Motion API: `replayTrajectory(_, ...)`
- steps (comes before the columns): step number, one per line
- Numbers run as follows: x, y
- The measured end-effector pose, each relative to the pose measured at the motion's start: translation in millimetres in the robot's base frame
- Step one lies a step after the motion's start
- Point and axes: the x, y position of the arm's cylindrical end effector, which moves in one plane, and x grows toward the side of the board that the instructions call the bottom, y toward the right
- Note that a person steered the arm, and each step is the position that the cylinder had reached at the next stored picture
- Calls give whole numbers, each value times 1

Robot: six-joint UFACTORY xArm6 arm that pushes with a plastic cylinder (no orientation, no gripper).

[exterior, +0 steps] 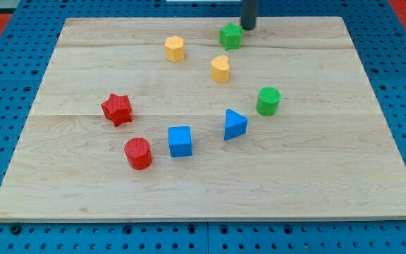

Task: Move the green star into red star

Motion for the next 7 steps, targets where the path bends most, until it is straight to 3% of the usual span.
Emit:
replayTrajectory(1, 34, -16)
replayTrajectory(2, 32, -77)
replayTrajectory(4, 9, -109)
replayTrajectory(7, 9, -263)
